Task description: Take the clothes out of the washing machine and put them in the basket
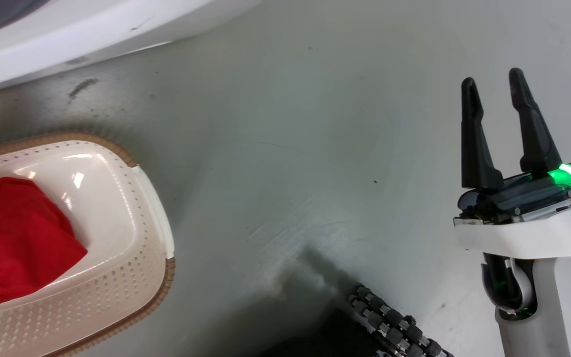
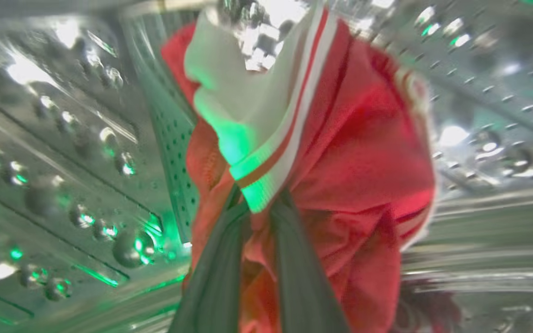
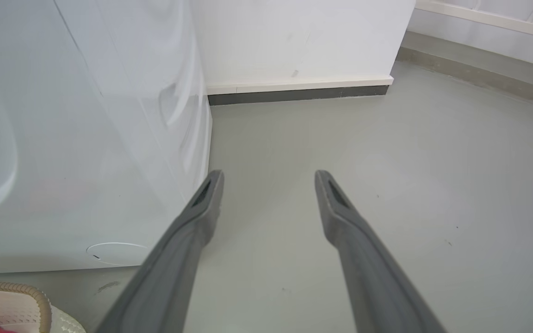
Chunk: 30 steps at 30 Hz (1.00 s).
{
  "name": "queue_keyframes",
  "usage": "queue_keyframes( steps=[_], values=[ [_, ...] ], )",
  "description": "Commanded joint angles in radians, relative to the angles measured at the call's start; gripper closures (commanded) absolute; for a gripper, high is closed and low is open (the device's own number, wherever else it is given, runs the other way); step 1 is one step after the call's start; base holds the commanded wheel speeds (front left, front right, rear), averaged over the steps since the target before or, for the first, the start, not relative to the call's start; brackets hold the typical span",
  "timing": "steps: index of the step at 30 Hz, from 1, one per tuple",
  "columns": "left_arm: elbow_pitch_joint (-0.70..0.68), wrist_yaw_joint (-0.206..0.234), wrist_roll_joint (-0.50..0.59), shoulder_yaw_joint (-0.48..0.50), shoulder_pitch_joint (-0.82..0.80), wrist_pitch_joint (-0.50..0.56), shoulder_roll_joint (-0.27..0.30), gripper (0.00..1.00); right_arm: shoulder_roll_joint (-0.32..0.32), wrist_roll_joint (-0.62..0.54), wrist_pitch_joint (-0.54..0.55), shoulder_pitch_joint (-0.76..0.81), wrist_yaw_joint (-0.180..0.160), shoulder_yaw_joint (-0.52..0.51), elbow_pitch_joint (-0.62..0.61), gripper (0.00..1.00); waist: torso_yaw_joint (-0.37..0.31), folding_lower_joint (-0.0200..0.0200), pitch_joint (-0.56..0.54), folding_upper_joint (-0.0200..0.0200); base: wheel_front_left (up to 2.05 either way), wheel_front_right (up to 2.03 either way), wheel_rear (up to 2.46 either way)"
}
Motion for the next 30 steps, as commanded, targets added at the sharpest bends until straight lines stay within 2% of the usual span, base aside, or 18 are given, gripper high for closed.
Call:
queue_keyframes(
  steps=[1, 10, 18, 30],
  values=[
    [-0.007, -0.005, -0.001, 0.000, 0.021, -0.041, -0.002, 1.00, 0.002, -0.017, -0.002, -0.015, -0.001, -0.011, 0.004, 0.00, 0.029, -0.0001, -0.026, 0.0000, 0.00, 0.00, 0.00],
    [0.016, -0.017, -0.053, -0.024, 0.135, -0.300, -0.030, 1.00, 0.001, -0.101, -0.002, -0.018, -0.001, -0.065, 0.015, 0.00, 0.131, -0.0001, -0.123, 0.0000, 0.00, 0.00, 0.00],
    [-0.013, -0.017, -0.136, -0.102, 0.315, -0.503, -0.057, 1.00, 0.001, -0.169, -0.002, 0.011, -0.001, -0.089, 0.038, 0.00, 0.221, -0.0001, -0.227, 0.0000, 0.00, 0.00, 0.00],
    [-0.057, -0.017, -0.173, -0.186, 0.534, -0.806, -0.080, 1.00, 0.001, -0.239, -0.002, 0.063, -0.001, -0.107, 0.059, 0.00, 0.305, -0.0001, -0.381, 0.0000, 0.00, 0.00, 0.00]
  ],
)
